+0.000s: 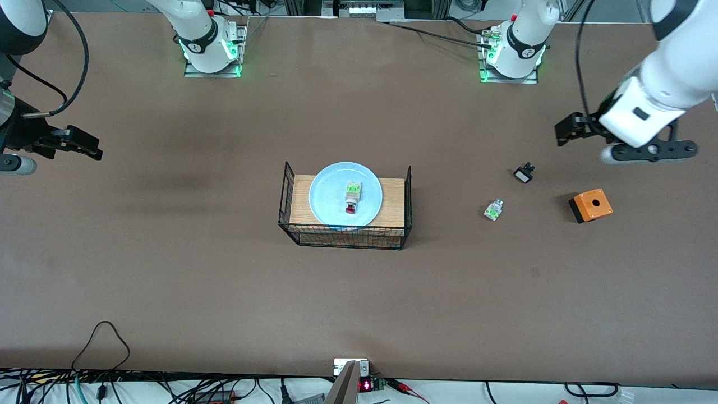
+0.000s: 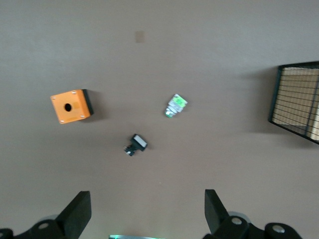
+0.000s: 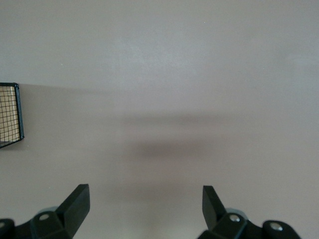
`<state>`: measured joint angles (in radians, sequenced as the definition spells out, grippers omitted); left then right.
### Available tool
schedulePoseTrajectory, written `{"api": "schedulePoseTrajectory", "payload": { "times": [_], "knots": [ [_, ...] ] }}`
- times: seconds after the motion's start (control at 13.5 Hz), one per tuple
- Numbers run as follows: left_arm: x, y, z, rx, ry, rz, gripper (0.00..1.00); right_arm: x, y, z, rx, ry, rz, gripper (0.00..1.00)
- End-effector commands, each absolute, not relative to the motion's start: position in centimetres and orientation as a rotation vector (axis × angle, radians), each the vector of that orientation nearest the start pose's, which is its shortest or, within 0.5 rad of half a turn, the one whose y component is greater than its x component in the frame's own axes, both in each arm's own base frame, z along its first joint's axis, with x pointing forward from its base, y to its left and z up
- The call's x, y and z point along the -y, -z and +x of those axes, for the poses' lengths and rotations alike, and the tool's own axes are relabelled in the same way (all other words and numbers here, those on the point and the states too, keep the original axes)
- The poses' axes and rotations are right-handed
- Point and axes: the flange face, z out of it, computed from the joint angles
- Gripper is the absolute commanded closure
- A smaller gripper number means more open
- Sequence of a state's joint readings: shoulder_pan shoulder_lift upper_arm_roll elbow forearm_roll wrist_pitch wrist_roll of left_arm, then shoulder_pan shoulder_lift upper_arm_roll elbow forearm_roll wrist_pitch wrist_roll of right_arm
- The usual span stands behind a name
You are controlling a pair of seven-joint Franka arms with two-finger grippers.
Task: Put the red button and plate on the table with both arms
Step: 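Move the left gripper over the plate and grasp the red button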
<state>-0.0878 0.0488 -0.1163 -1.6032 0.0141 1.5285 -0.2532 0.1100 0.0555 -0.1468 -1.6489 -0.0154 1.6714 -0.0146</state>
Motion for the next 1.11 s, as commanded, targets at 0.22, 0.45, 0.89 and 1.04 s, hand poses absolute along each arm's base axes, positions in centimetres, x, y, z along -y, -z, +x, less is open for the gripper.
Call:
{"api": "schedulePoseTrajectory", "payload": {
  "times": [0.22, 0.45, 0.89, 1.04],
  "knots": [
    [20.5, -57.1, 54.7, -0.149, -0.223, -3.149, 0.0, 1.8, -57.0, 57.2, -0.026, -0.05, -3.153, 0.0],
    [28.9, -55.0, 56.3, -0.172, -0.242, -3.168, 0.0, 1.9, -57.0, 57.2, -0.028, -0.053, -3.153, 0.0],
    [43.8, -47.6, 57.5, -0.058, -0.043, -3.273, 0.0, 2.0, -56.9, 57.2, -0.026, -0.055, -3.153, 0.0],
    [46.6, -44.8, 57.4, -0.109, 0.034, -3.285, 0.0, 2.0, -56.9, 57.2, -0.016, -0.055, -3.153, 0.0]
  ]
}}
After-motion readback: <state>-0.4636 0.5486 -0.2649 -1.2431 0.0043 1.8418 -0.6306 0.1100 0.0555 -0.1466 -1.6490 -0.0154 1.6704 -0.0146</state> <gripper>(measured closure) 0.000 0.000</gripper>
